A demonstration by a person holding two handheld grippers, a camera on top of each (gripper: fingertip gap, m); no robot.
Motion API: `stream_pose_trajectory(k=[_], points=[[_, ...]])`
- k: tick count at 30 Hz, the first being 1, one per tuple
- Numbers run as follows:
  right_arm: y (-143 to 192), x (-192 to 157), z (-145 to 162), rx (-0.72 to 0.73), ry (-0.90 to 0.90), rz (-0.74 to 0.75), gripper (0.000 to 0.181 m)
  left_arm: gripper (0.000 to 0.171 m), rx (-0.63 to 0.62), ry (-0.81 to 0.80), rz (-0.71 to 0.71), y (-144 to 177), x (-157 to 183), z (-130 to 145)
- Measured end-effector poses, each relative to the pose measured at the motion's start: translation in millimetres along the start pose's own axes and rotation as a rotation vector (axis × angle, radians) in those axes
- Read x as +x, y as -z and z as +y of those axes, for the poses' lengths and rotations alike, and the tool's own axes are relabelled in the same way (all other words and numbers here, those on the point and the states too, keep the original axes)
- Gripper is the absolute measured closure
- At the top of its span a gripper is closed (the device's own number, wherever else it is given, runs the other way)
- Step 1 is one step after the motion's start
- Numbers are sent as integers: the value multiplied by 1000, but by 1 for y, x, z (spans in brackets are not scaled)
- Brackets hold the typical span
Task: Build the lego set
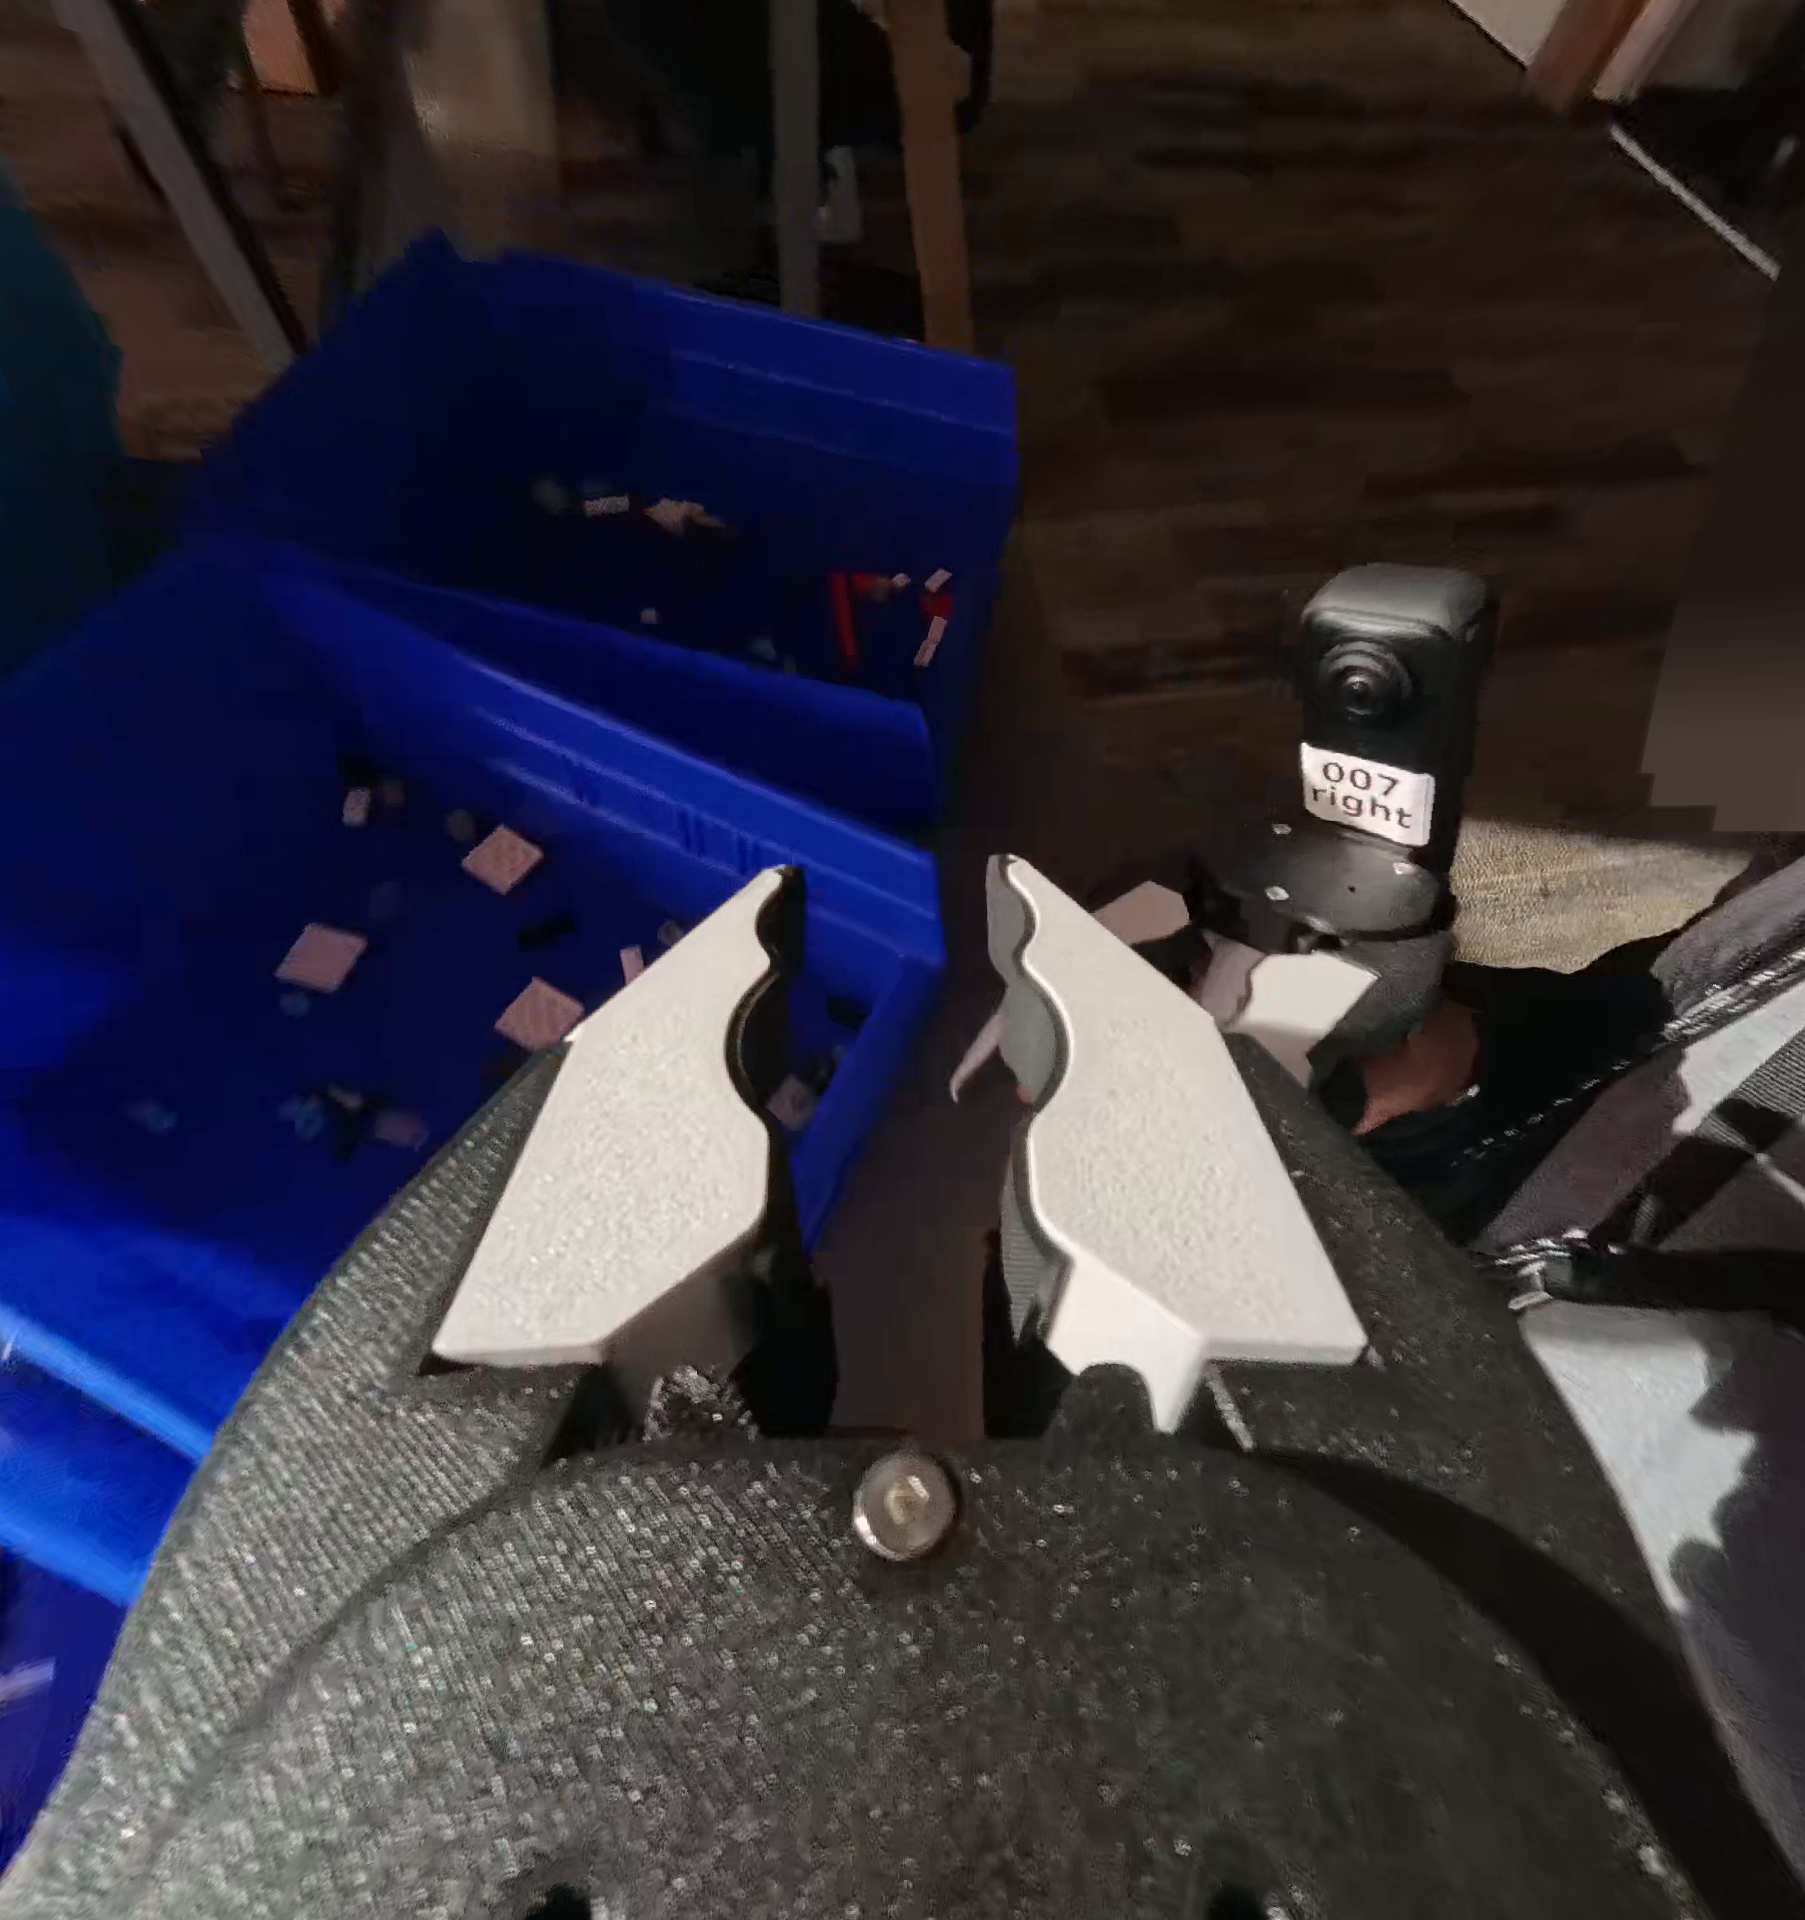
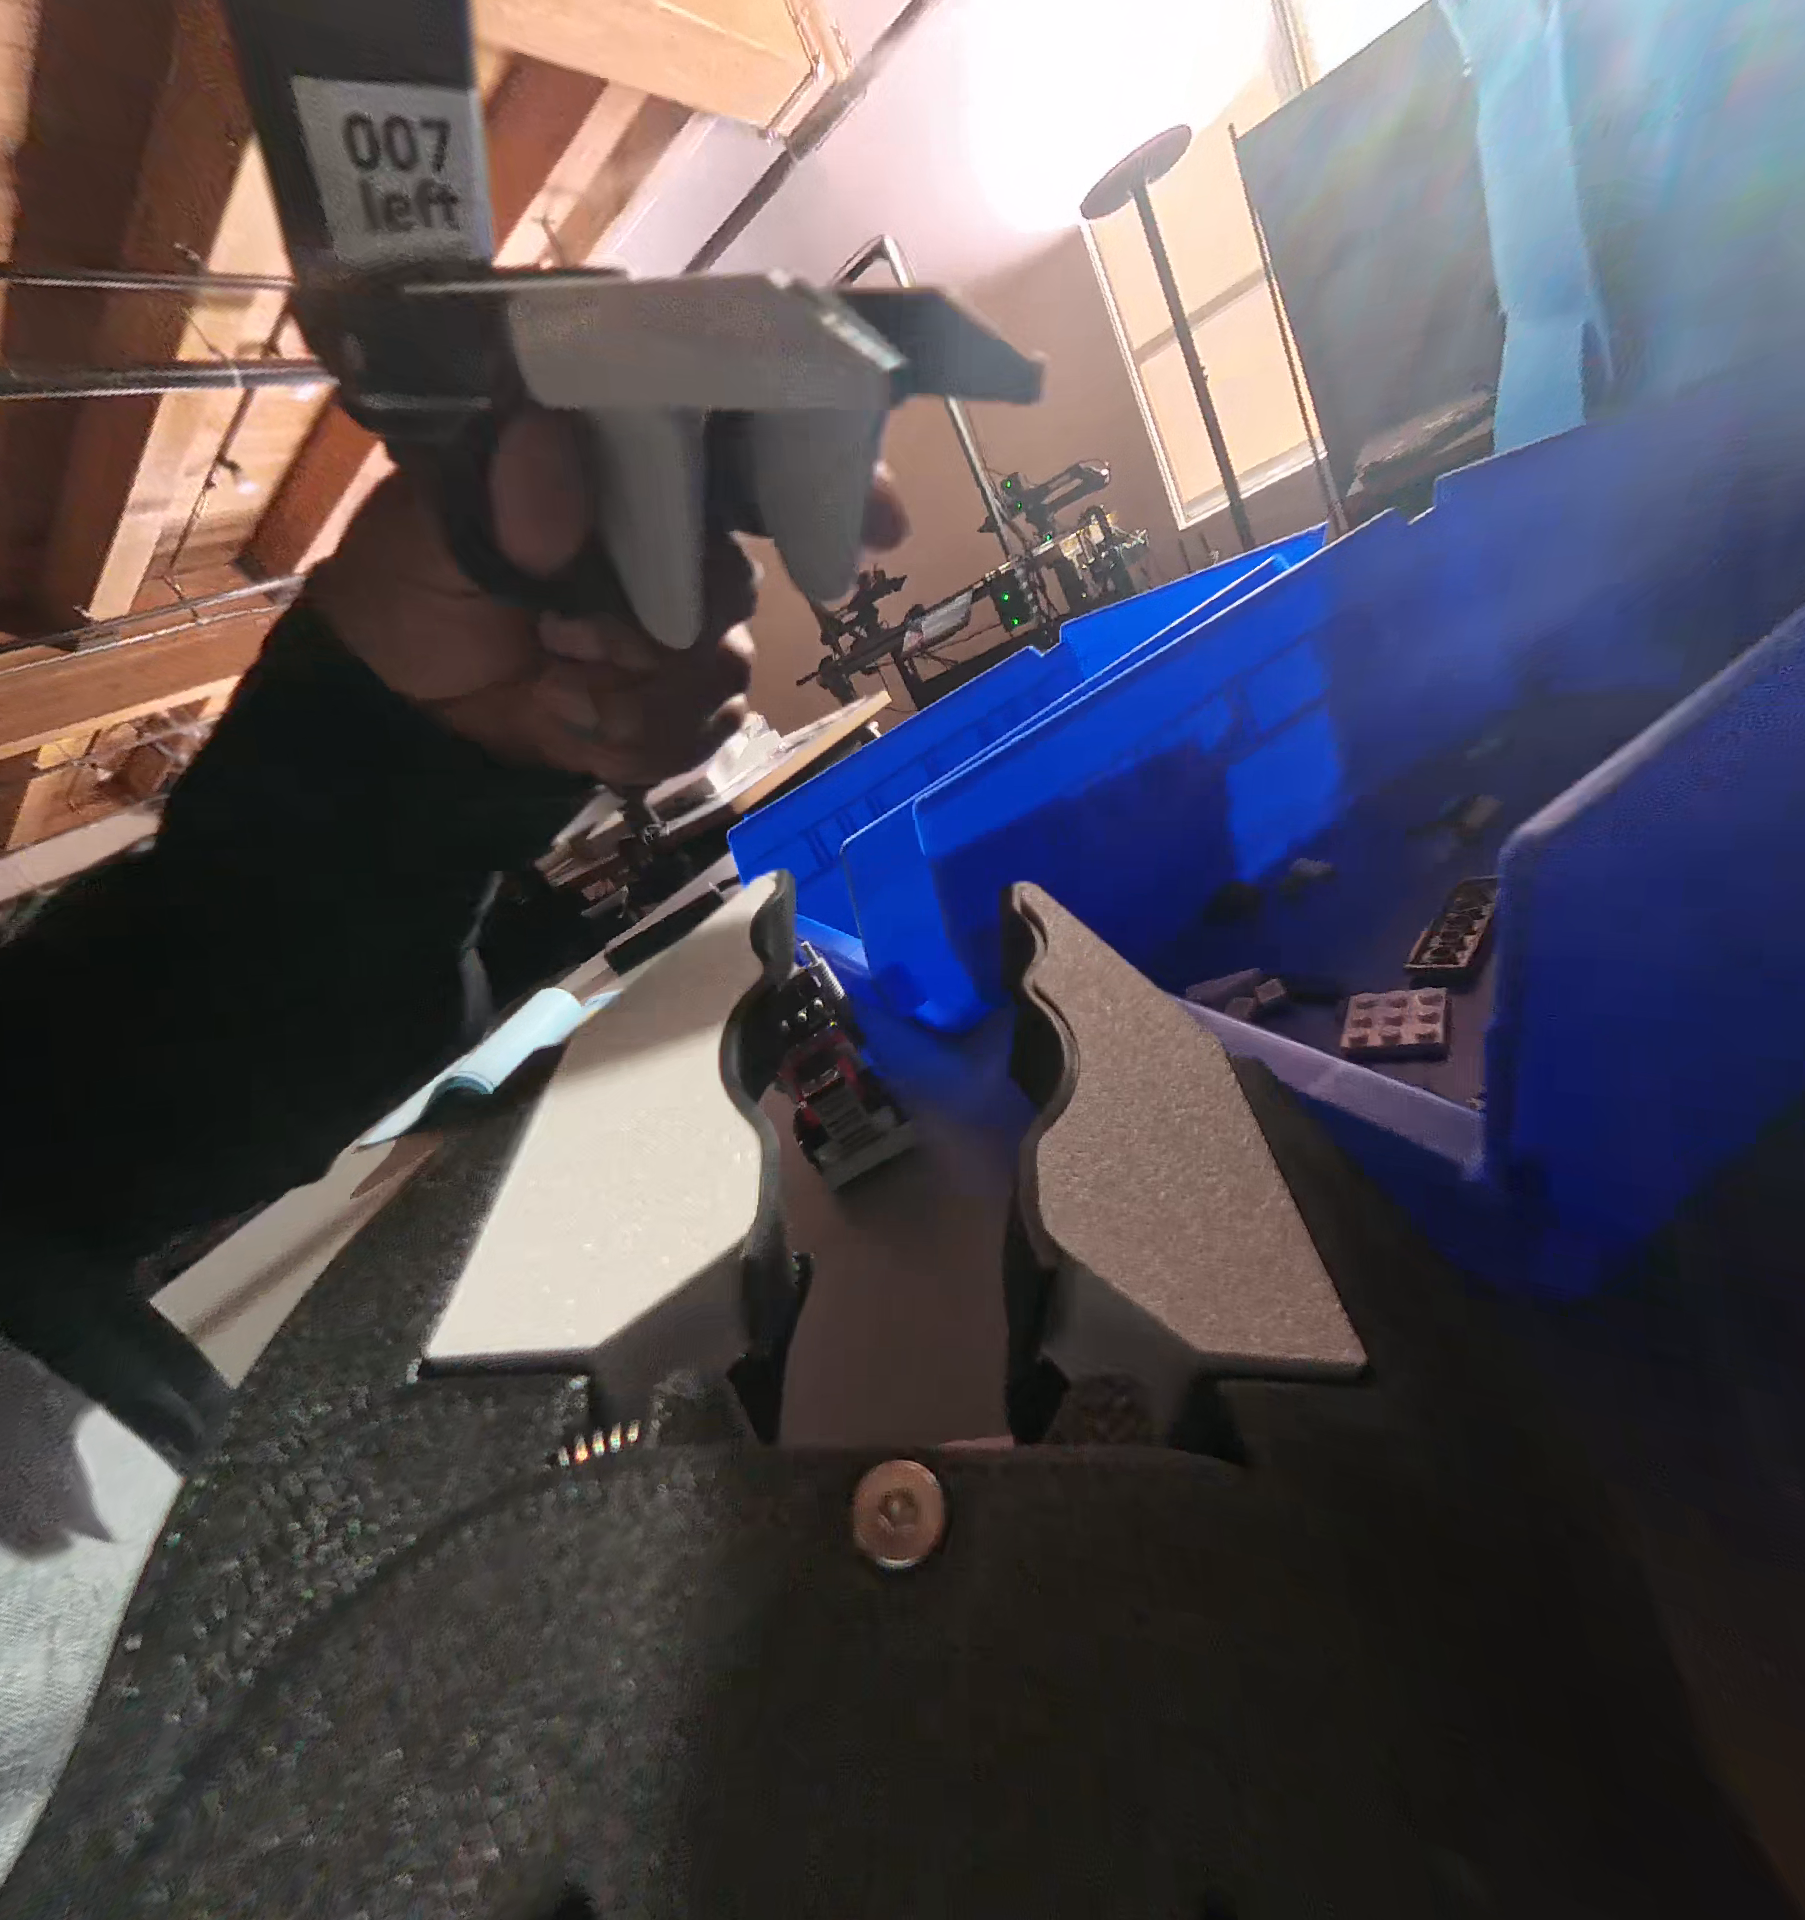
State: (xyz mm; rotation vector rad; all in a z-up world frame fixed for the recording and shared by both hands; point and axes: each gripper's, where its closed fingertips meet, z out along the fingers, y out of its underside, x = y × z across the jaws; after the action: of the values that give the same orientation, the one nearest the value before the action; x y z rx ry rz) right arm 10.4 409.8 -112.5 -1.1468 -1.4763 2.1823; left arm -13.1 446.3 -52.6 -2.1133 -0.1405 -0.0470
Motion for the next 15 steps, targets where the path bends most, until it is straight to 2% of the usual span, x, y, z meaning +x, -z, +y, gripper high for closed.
stream_pose_trajectory(k=[5, 7, 11, 15], points=[[27, 18, -13, 46, 2, 45, 142, 135, -55, 20, 69, -62, -17, -30], [39, 26, -19, 97, -61, 35, 142, 135, -113, -4, 83, -87, -25, -40], [64, 45, -30, 184, -181, 48, 143, 134, -285, -232, 156, -149, -38, -63], [82, 65, -34, 207, -176, 124, 143, 134, -440, -571, 360, -220, -35, -70]])
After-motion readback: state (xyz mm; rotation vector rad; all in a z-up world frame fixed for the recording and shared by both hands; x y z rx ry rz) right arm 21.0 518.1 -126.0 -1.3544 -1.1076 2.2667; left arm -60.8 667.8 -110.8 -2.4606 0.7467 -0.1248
